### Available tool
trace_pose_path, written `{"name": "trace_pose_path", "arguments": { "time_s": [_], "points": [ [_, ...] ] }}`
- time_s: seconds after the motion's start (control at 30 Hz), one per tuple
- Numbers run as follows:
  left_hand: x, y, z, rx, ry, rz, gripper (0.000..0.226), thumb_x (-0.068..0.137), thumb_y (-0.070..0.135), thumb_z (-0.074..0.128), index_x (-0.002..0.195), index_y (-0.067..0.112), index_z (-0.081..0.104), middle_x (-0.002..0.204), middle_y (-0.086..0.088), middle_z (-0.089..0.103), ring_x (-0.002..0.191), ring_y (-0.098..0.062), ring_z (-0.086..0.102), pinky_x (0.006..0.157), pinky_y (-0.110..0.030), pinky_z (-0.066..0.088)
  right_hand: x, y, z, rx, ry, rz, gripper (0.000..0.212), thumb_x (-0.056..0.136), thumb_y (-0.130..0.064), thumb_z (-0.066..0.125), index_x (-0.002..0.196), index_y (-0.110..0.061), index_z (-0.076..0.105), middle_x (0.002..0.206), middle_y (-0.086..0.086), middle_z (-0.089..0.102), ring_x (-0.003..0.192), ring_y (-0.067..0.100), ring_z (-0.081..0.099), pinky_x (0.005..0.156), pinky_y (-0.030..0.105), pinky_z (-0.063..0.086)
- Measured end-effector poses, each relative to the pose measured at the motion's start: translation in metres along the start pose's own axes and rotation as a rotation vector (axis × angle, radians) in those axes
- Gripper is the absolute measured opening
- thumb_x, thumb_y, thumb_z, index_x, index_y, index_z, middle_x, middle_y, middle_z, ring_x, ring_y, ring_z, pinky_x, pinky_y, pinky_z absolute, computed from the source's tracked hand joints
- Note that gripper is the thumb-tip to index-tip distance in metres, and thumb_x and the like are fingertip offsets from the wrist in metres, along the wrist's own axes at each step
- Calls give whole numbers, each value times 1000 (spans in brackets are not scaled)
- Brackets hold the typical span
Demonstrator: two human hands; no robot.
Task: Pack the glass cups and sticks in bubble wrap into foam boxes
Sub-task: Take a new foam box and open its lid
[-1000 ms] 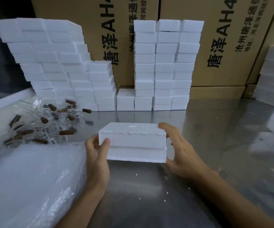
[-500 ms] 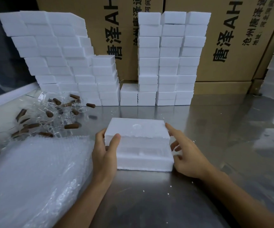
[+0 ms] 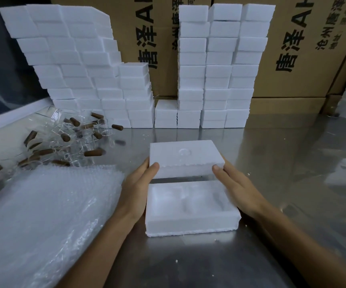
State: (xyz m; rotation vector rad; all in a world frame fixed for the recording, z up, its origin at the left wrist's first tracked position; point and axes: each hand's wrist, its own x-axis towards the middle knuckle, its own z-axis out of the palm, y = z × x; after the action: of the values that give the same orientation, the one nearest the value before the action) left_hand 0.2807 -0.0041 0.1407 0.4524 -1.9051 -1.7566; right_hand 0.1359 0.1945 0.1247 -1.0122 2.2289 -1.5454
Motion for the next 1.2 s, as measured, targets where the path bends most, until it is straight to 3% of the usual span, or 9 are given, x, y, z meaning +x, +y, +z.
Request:
{"name": "trace_pose_path", "arguments": {
  "time_s": [0.17,0.23,0.33,0.5,0.63,0.77,0.97,1.1,1.2],
  "points": [
    [6,-6,2,258,106,-117,23,96,47,53,83,42,71,86,18,73,92,-10,67,85,-32,52,3,-5,5,-110,75,160,61,96,-69,31,121,-30,70,120,-14,70,116,9,61,107,36,43],
    [9,-10,2,373,164,-108,31,93,52,55,85,25,69,82,4,71,83,-17,66,73,-32,50,5,-7,7,-148,142,187,58,101,-56,36,95,-12,73,87,-8,73,85,15,66,82,27,50],
    [12,-16,2,392,283,-72,36,88,51,63,78,16,61,74,5,65,72,-14,61,57,-27,41,6,-3,7,-128,265,222,51,99,-43,52,55,-18,61,47,-15,51,47,3,47,46,14,35],
    [17,-17,5,375,375,-53,33,80,45,75,78,16,59,72,7,64,66,-7,60,55,-24,40,13,0,11,-114,385,264,35,88,-42,67,70,-12,70,54,-14,61,49,0,54,49,18,41],
    [28,-14,2,276,351,-44,24,78,34,80,93,33,61,75,17,66,63,2,63,55,-17,46,20,-8,19,-96,400,240,20,90,-38,67,97,-19,70,82,-12,72,65,-4,64,52,12,43],
    [35,-16,-3,311,214,1,20,87,26,74,107,29,74,110,10,69,108,-6,60,92,-21,46,21,-14,17,-138,290,241,32,94,-39,63,123,-26,60,108,-2,69,93,16,68,78,33,54],
    [37,-20,-5,285,197,-25,7,85,24,74,86,31,76,97,24,69,106,-1,61,76,-4,38,43,-51,31,-794,243,103,31,89,-36,64,119,-29,64,117,-1,62,102,23,63,95,40,45],
    [39,-23,-4,261,224,-32,5,84,30,76,89,31,77,98,17,72,100,-4,63,81,-16,43,79,-76,71,-548,82,38,9,86,-28,68,92,-22,70,91,-5,69,91,17,64,79,30,50],
    [40,-25,-3,272,230,-49,10,83,29,74,75,23,74,69,5,70,64,-8,58,59,-23,44,110,-91,108,-476,-64,-38,6,85,-26,68,91,-24,67,92,-5,68,93,17,64,80,27,50]
  ]
}}
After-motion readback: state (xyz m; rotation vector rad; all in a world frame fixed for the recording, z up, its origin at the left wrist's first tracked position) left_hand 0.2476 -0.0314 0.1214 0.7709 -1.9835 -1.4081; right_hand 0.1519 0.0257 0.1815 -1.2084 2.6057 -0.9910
